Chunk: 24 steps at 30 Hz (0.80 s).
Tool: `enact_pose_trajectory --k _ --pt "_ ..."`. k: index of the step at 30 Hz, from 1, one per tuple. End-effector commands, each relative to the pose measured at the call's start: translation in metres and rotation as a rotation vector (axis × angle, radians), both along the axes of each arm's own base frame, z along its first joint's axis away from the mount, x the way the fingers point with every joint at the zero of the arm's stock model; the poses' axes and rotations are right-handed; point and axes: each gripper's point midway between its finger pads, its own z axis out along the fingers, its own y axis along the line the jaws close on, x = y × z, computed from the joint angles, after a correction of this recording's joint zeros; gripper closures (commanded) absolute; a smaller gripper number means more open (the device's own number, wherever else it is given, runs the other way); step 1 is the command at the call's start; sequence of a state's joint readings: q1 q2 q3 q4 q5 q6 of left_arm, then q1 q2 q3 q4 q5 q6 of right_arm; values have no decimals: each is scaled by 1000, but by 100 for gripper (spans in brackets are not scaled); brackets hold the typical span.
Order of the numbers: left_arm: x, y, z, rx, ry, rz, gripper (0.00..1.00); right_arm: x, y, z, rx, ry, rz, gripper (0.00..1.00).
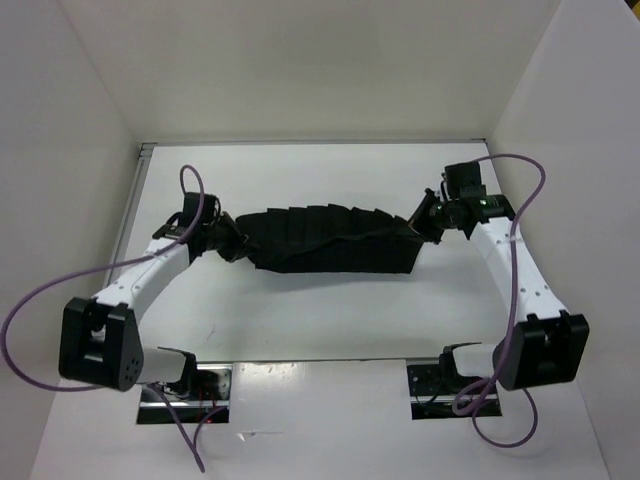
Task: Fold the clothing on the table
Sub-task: Fold the skirt
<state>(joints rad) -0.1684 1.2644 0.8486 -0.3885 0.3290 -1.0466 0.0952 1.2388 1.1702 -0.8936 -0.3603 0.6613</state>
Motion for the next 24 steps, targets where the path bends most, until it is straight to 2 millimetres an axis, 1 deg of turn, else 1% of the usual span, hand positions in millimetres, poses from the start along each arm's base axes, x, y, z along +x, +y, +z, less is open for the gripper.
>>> enact_pose_trajectory --k 1,2,3,4,5,6,7,8,9,10,11,12,13,14,15,16,17,18,19,20,21,22,23,24 --pt "48 10 14 39 -105 38 100 52 -8 14 -33 -134 -34 100" --pt "64 9 8 48 -94 44 100 62 -10 -2 -37 -96 -42 100" --pt "73 8 6 49 -91 44 100 74 -9 -2 -35 -117 -42 100" --pt "83 7 -9 55 -55 43 100 83 -11 -5 -43 -118 -49 100" --pt "91 6 -14 56 -45 43 100 92 -11 -26 -55 -72 -53 100" --pt "107 2 -4 44 -76 38 100 106 -14 -24 -53 -94 -63 100" --pt "114 1 -24 52 -29 37 100 113 -14 -30 -54 -89 -63 100" --pt "123 0 -29 52 -28 37 100 126 -13 -42 -55 -70 -62 100" --pt "129 -2 -35 49 -11 43 100 138 -14 -45 -62 -82 -80 100" --pt "139 -3 -50 54 16 42 100 148 -14 -49 -61 -94 -80 100" --pt "146 1 -57 50 35 60 100 164 -18 -42 -58 -132 -92 99" --pt "156 -5 -57 12 19 65 79 181 -15 -51 -48 -147 -86 95" --pt "168 -5 -66 -14 26 79 61 193 -20 -50 -47 -171 -97 73" --pt "175 -3 -68 -46 19 100 43 210 -19 -34 -42 -226 -99 65" --pt "192 -8 -51 -126 -39 116 37 225 -22 -27 -53 -279 -115 48" --pt "197 -11 -43 -162 -60 122 27 233 -30 -18 -72 -315 -133 44" --pt "205 -12 -29 -184 -99 133 23 239 -30 -6 -74 -356 -128 44" --pt "215 -6 1 -191 -175 155 18 238 -33 16 -84 -408 -146 42" --pt "218 -2 15 -167 -213 166 13 236 -32 29 -110 -440 -135 38" --pt "218 3 27 -139 -240 178 11 231 -31 37 -127 -452 -132 36" --pt "213 8 44 -101 -277 175 11 227 -38 45 -159 -458 -154 32" --pt "211 14 52 -69 -296 192 11 209 -26 49 -171 -429 -122 32" --pt "204 15 54 -57 -294 183 11 199 -21 47 -187 -414 -92 32" --pt "193 18 62 -39 -295 181 11 190 -19 43 -199 -391 -87 32"
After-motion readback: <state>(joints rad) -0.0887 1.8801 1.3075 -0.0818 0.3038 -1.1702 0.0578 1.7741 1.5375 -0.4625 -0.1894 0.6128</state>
